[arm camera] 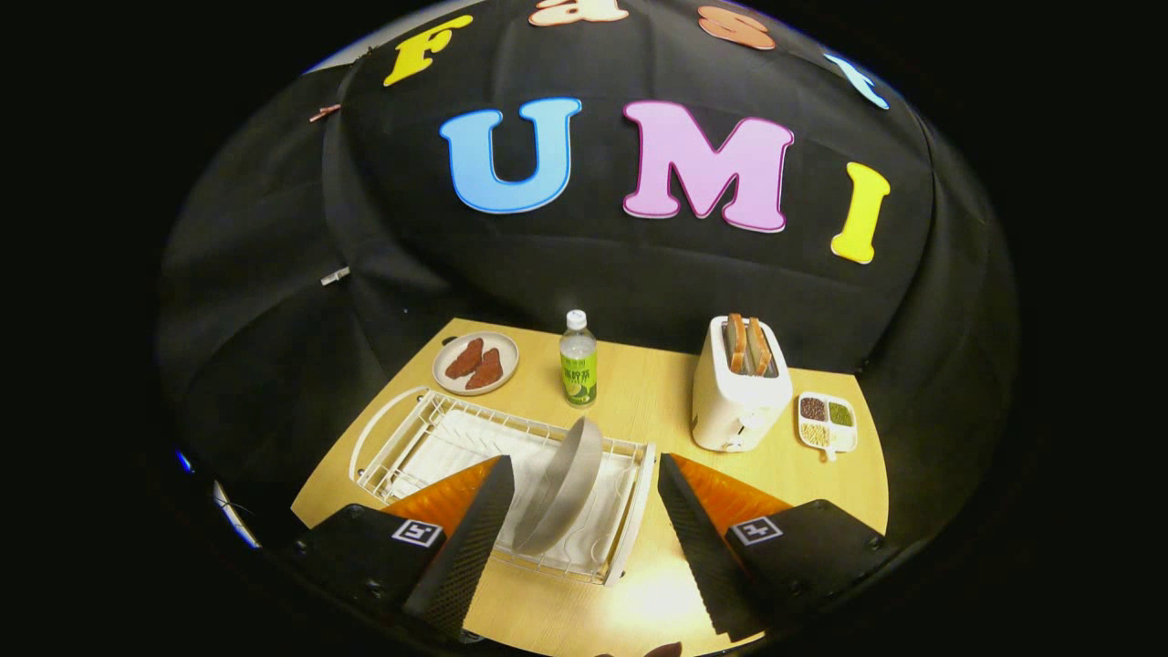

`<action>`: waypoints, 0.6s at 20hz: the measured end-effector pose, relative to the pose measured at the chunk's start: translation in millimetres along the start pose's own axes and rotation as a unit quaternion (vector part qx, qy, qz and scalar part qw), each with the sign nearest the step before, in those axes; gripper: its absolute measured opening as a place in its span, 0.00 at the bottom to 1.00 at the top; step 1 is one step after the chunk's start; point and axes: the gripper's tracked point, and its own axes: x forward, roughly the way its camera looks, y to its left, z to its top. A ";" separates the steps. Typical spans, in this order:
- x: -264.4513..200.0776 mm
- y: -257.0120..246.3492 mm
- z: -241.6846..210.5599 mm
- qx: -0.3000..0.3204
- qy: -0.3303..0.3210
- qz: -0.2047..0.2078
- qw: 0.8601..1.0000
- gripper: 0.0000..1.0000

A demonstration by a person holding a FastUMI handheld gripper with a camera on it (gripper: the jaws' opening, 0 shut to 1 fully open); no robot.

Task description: Take the plate from the dish rack, then take the spoon from the basket and place it into the plate.

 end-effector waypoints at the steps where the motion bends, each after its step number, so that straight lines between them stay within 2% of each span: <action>1: 11.8 1.5 -4.8 0.004 0.010 -0.001 1.000 0.98; 12: 89.6 6.9 -65.3 0.005 0.105 -0.043 0.993 0.99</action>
